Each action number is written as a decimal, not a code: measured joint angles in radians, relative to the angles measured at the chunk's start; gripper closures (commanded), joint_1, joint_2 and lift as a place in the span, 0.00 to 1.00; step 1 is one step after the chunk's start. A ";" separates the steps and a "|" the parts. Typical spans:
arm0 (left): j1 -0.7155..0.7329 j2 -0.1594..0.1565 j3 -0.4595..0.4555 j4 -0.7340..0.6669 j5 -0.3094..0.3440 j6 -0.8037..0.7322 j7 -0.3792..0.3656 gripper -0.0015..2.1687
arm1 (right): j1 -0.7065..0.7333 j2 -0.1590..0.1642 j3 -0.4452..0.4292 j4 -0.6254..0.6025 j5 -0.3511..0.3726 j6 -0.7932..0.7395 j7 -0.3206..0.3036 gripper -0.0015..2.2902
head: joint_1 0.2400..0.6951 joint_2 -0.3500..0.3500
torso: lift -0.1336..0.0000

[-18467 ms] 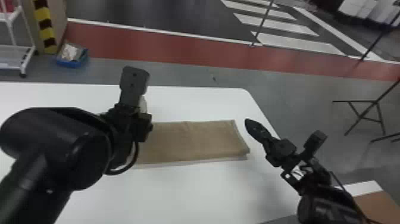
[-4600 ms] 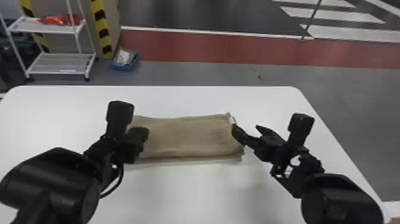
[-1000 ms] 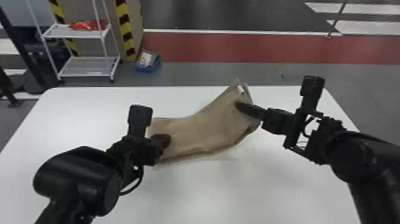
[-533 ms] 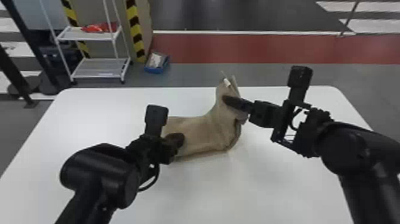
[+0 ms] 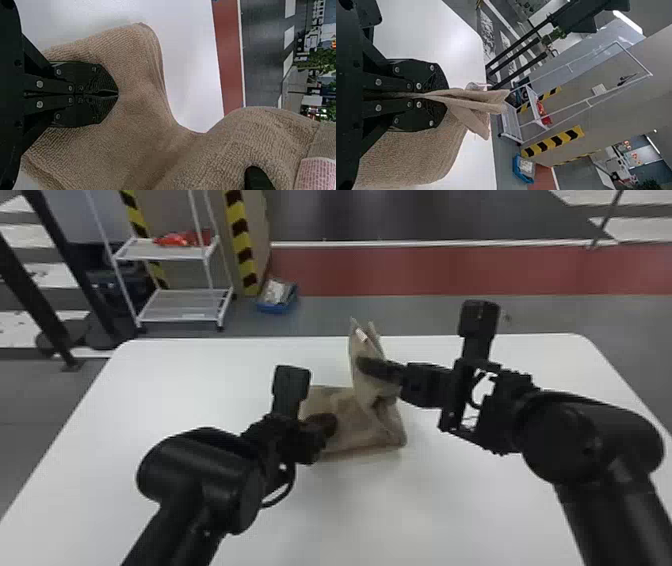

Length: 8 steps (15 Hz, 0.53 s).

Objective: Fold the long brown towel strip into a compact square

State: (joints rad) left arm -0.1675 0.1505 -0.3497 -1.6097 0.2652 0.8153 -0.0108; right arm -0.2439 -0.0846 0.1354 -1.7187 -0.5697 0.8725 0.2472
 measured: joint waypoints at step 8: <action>-0.001 0.001 0.001 0.001 -0.003 0.000 0.000 0.87 | -0.008 0.000 0.036 0.071 0.014 -0.002 -0.023 0.57 | 1.00 0.58 | 0.04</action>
State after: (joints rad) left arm -0.1687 0.1511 -0.3490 -1.6086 0.2623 0.8154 -0.0107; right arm -0.2518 -0.0844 0.1711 -1.6475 -0.5554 0.8703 0.2237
